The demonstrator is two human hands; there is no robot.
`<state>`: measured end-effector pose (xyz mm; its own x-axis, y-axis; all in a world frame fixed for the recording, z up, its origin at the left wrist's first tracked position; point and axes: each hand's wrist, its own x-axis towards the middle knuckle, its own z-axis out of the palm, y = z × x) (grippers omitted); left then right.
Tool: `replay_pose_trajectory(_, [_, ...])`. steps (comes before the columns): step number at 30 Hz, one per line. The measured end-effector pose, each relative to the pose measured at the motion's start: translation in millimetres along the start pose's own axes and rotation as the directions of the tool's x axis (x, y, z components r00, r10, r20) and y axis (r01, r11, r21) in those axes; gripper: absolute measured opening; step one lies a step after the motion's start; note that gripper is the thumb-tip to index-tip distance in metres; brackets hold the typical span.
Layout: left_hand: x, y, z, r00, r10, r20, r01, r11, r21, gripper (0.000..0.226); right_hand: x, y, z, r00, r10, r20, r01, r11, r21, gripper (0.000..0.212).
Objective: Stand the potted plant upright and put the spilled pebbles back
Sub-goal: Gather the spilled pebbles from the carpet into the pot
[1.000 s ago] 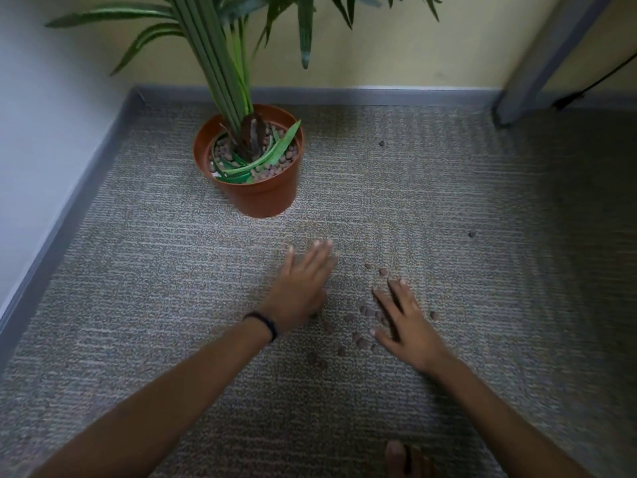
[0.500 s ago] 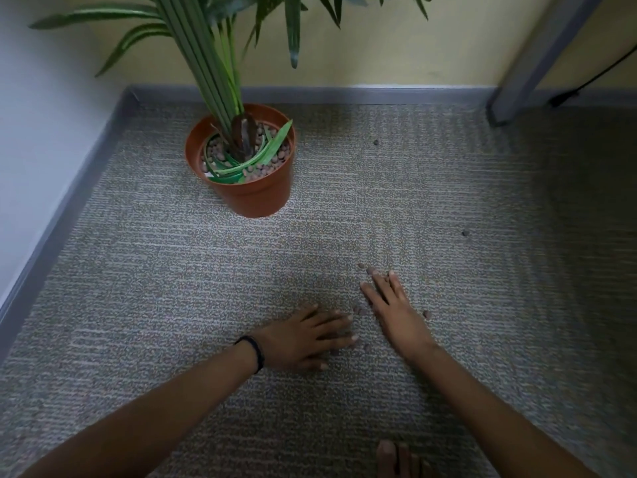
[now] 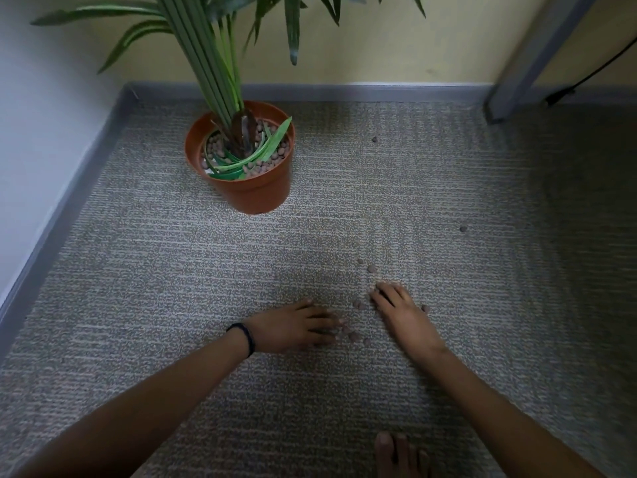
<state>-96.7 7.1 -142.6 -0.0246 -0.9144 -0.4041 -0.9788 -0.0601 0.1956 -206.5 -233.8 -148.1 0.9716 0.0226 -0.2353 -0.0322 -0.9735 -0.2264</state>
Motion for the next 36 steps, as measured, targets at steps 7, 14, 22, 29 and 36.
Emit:
replay_pose_trajectory(7, [-15.4,-1.3,-0.5,0.998,-0.025,-0.051,0.022,0.998,-0.055,0.054,-21.3,2.6,12.7,0.999,-0.031,0.021,0.032,0.999,-0.015,0.068])
replay_pose_trajectory(14, [-23.8,-3.3,-11.4,0.996,-0.073,-0.045,0.068,0.993,-0.099,0.053,-24.2,8.4,3.2,1.000,-0.007,0.010,0.006,0.998,0.068,0.063])
replay_pose_trajectory(22, [-25.9,-2.5,-13.1,0.974,-0.157,-0.166,0.137,0.982,-0.129,0.047,-8.3,8.4,-10.5,0.999,0.022,0.031,-0.023,0.999,0.035,0.055])
replay_pose_trajectory(29, [-27.8,-2.2,-19.1,0.944,-0.204,-0.258,0.165,0.972,-0.166,0.038,5.1,3.2,-17.2,1.000,-0.010,-0.029,0.010,1.000,-0.002,0.039])
replay_pose_trajectory(36, [-36.0,-21.1,-38.7,0.855,-0.389,-0.344,0.268,0.898,-0.348,0.031,14.8,2.9,-19.9,0.998,-0.018,-0.060,0.020,1.000,0.019,0.038])
